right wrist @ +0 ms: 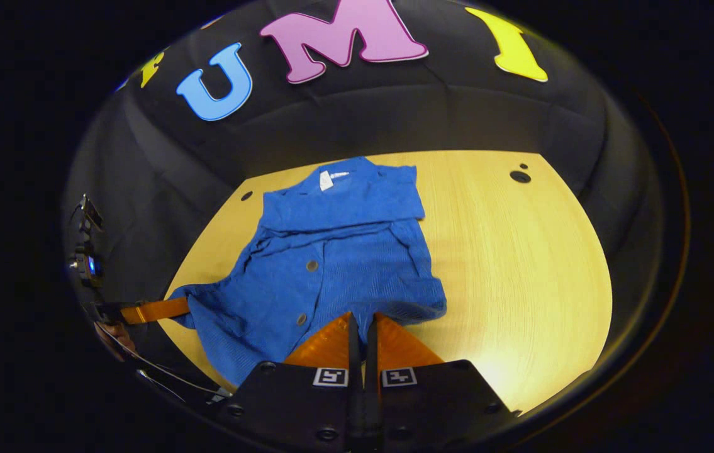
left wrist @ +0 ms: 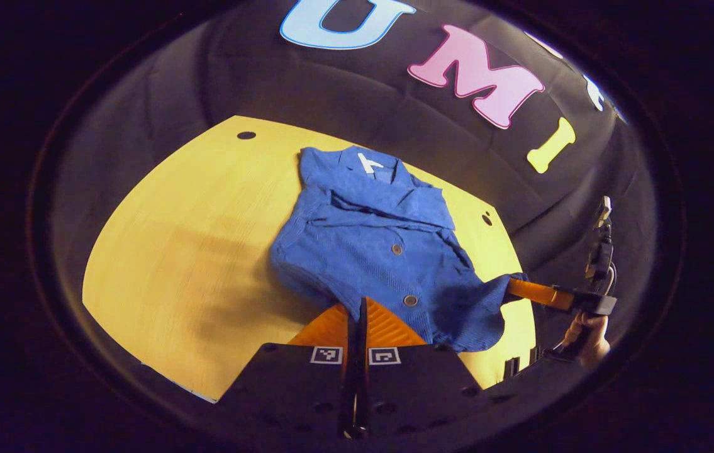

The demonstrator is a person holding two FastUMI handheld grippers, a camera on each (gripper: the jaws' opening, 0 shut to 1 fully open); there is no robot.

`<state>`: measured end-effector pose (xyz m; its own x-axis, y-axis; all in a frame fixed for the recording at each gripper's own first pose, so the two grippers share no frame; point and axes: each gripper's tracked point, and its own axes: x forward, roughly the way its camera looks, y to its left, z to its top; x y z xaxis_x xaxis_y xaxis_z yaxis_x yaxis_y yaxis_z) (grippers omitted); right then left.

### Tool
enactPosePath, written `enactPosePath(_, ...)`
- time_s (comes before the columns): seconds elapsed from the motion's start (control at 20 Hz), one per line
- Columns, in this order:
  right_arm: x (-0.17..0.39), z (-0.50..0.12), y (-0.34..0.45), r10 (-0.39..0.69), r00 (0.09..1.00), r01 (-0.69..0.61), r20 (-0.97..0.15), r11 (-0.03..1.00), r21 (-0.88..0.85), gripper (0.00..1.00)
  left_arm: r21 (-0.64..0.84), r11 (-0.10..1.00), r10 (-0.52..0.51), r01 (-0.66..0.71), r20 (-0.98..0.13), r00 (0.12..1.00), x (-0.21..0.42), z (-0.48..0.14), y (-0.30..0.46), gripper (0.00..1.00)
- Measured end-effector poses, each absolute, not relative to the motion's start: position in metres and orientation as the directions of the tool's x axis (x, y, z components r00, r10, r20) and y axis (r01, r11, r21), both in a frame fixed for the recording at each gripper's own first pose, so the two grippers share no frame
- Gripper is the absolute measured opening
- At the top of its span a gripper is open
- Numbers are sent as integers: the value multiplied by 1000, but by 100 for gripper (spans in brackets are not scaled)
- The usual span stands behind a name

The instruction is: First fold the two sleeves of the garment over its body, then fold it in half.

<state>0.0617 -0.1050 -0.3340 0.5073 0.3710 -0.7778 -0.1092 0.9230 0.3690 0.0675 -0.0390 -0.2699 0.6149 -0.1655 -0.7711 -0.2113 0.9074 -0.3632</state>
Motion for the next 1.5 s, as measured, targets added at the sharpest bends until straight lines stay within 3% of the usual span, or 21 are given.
enactPosePath(0.4, 179, -296, -84, 403, 625, -158, -669, 904, 398, 5, -326, 935, -127, -141, -677, 725, 186, -216, -15, 0)
enactPosePath(0.75, 287, -288, -94, 345, 716, -142, -607, 923, 356, 5, -246, 966, -87, -85, -613, 785, 288, -198, 15, 0)
enactPosePath(1.2, 389, -361, -105, 226, 758, -3, -612, 939, 343, 4, -123, 988, 2, -89, -577, 817, 400, -258, 65, 0)
enactPosePath(1.45, 428, -408, -118, 114, 790, 63, -602, 962, 265, 5, -110, 985, 67, -132, -459, 886, 460, -298, 104, 0)
enactPosePath(1.5, 434, -419, -121, 87, 796, 76, -599, 967, 241, 14, -100, 987, 73, -130, -442, 894, 467, -306, 110, 2)
